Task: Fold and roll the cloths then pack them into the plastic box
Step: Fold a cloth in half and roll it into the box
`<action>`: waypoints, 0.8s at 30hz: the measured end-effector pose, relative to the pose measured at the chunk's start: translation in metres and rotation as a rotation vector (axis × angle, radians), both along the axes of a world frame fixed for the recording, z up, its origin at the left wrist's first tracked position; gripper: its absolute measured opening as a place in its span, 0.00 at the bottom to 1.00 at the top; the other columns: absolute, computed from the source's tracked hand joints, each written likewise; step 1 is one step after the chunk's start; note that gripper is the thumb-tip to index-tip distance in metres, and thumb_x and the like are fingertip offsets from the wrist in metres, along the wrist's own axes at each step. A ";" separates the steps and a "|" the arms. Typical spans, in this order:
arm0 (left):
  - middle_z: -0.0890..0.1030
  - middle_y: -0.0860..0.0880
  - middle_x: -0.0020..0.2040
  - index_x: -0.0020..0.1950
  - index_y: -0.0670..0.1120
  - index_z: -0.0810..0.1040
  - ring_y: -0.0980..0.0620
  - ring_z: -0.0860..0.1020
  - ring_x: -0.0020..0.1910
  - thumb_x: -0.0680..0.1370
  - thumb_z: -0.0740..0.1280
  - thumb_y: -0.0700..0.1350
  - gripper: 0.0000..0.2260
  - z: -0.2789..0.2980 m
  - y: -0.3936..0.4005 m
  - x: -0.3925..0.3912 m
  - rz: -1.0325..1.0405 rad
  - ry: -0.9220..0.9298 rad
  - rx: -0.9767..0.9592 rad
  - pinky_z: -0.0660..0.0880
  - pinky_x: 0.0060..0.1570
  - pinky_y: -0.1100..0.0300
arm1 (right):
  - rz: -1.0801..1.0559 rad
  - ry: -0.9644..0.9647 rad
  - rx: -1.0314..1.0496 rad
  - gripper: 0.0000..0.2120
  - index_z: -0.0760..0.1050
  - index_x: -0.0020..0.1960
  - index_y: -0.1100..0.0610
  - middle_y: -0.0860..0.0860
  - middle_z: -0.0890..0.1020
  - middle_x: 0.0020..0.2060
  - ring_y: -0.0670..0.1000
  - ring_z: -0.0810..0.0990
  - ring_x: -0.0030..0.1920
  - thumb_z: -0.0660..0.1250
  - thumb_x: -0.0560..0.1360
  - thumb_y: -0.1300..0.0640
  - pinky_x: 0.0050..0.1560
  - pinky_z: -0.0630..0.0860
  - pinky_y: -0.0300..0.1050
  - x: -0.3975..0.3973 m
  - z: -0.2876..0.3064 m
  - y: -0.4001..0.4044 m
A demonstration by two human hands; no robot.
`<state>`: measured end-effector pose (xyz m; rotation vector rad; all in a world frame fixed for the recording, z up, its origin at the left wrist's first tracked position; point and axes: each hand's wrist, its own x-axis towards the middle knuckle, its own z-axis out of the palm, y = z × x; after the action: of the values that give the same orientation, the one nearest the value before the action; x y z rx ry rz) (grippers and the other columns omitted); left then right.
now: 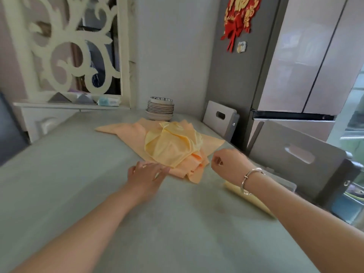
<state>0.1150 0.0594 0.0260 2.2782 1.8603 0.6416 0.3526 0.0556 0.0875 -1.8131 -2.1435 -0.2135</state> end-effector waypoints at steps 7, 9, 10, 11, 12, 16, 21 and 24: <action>0.75 0.48 0.65 0.67 0.48 0.70 0.45 0.68 0.67 0.80 0.58 0.54 0.18 -0.044 -0.005 -0.114 0.263 -0.303 0.103 0.63 0.67 0.52 | 0.122 -0.019 -0.135 0.19 0.68 0.67 0.50 0.52 0.72 0.65 0.55 0.67 0.67 0.58 0.78 0.48 0.66 0.64 0.48 -0.100 -0.043 0.043; 0.76 0.49 0.64 0.66 0.47 0.71 0.47 0.70 0.66 0.80 0.60 0.50 0.16 -0.045 -0.001 -0.112 0.214 -0.435 0.124 0.65 0.66 0.50 | 0.086 -0.093 -0.143 0.23 0.62 0.73 0.49 0.51 0.62 0.73 0.53 0.57 0.74 0.55 0.79 0.46 0.71 0.58 0.49 -0.114 -0.053 0.056; 0.76 0.49 0.63 0.64 0.46 0.72 0.48 0.71 0.65 0.79 0.61 0.48 0.14 -0.046 0.002 -0.115 0.202 -0.494 0.137 0.66 0.66 0.50 | 0.061 -0.134 -0.157 0.23 0.60 0.73 0.48 0.51 0.58 0.75 0.52 0.52 0.76 0.54 0.79 0.45 0.72 0.55 0.50 -0.122 -0.058 0.063; 0.77 0.48 0.62 0.63 0.46 0.73 0.49 0.72 0.64 0.79 0.62 0.45 0.13 -0.047 0.004 -0.117 0.200 -0.556 0.153 0.67 0.66 0.51 | 0.030 -0.170 -0.182 0.22 0.61 0.73 0.48 0.52 0.57 0.75 0.53 0.49 0.76 0.52 0.80 0.45 0.72 0.53 0.52 -0.129 -0.062 0.070; 0.77 0.48 0.61 0.62 0.45 0.73 0.49 0.73 0.63 0.78 0.62 0.42 0.12 -0.046 0.006 -0.119 0.206 -0.617 0.170 0.67 0.65 0.54 | 0.006 -0.186 -0.211 0.21 0.63 0.72 0.48 0.53 0.59 0.74 0.53 0.49 0.76 0.50 0.80 0.45 0.72 0.51 0.53 -0.134 -0.066 0.075; 0.79 0.46 0.56 0.57 0.40 0.75 0.52 0.76 0.55 0.77 0.59 0.33 0.11 -0.040 0.008 -0.125 0.255 -0.784 0.218 0.64 0.49 0.72 | 0.028 -0.106 -0.297 0.16 0.73 0.54 0.52 0.53 0.75 0.61 0.52 0.58 0.74 0.49 0.81 0.50 0.70 0.52 0.51 -0.146 -0.080 0.084; 0.79 0.47 0.55 0.56 0.42 0.75 0.51 0.77 0.57 0.76 0.59 0.32 0.12 -0.042 0.008 -0.124 0.215 -0.797 0.218 0.65 0.51 0.72 | 0.175 -0.025 -0.173 0.15 0.77 0.59 0.51 0.46 0.77 0.58 0.53 0.73 0.64 0.57 0.77 0.57 0.61 0.69 0.46 -0.153 -0.068 0.056; 0.76 0.50 0.60 0.62 0.47 0.73 0.50 0.73 0.62 0.75 0.63 0.35 0.17 -0.044 0.003 -0.122 0.134 -0.625 0.246 0.67 0.62 0.60 | 0.270 0.151 -0.151 0.11 0.80 0.51 0.50 0.46 0.81 0.51 0.46 0.77 0.52 0.62 0.75 0.59 0.49 0.69 0.38 -0.162 -0.060 0.028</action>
<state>-0.0068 0.0619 -0.0182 1.7666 1.6835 1.4704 0.1902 0.0840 0.0276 -1.5357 -2.3157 0.1475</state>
